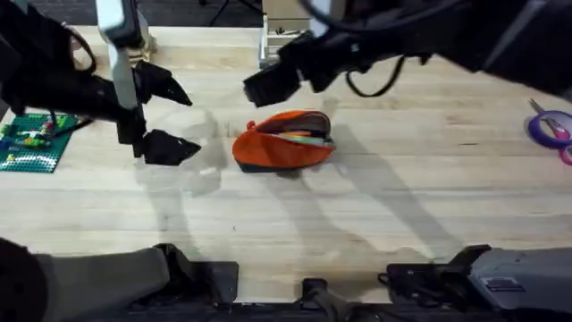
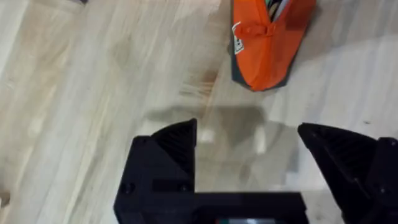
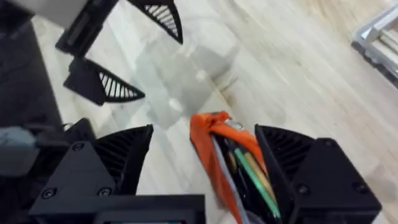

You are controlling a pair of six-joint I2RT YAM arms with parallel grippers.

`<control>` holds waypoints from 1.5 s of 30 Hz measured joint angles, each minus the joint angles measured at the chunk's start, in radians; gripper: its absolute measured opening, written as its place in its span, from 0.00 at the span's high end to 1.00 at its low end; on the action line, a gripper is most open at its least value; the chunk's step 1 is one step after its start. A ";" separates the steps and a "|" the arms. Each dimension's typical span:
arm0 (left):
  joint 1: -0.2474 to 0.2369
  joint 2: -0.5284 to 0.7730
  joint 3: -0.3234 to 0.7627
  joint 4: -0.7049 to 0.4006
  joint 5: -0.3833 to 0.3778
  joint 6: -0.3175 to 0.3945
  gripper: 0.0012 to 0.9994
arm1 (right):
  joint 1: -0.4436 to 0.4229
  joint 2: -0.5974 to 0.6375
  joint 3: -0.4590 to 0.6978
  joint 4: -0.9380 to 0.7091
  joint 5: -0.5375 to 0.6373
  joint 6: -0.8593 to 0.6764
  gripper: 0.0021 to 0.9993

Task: Unzip the bag, pick up the pens from the table one at a time and place them inside, then zip the bag closed.

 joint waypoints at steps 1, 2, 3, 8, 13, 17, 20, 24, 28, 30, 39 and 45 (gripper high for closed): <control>0.009 0.000 -0.021 0.019 0.014 0.018 0.01 | 0.010 0.013 0.000 0.018 0.013 0.007 0.00; 0.017 0.000 -0.039 0.033 0.024 0.032 0.01 | 0.019 0.029 0.000 0.034 0.024 0.014 0.00; 0.024 0.000 -0.055 0.044 0.037 0.043 0.00 | 0.028 0.047 0.000 0.050 0.034 0.026 0.00; 0.034 0.000 -0.104 0.072 0.065 0.073 0.00 | 0.049 0.143 0.000 0.103 0.056 0.109 0.00; 0.034 0.000 -0.129 0.089 0.080 0.082 0.00 | 0.049 0.234 0.000 0.112 0.066 0.201 0.00; 0.034 0.000 -0.135 0.090 0.085 0.084 0.00 | 0.051 0.276 -0.001 0.116 0.070 0.238 0.00; 0.034 0.000 -0.135 0.090 0.085 0.086 0.00 | 0.056 0.292 -0.001 0.117 0.073 0.249 0.00; 0.034 0.000 -0.135 0.090 0.085 0.086 0.00 | 0.070 0.314 -0.001 0.117 0.077 0.262 0.00; 0.034 0.000 -0.135 0.090 0.085 0.086 0.01 | 0.106 0.331 -0.001 0.118 0.085 0.267 0.00; 0.034 0.000 -0.135 0.090 0.085 0.086 0.01 | 0.115 0.331 -0.001 0.118 0.094 0.267 0.02; 0.034 0.000 -0.135 0.090 0.085 0.086 0.00 | 0.121 0.331 -0.001 0.118 0.106 0.271 0.58; 0.034 0.000 -0.135 0.089 0.085 0.086 0.00 | 0.121 0.331 -0.001 0.121 0.106 0.271 0.93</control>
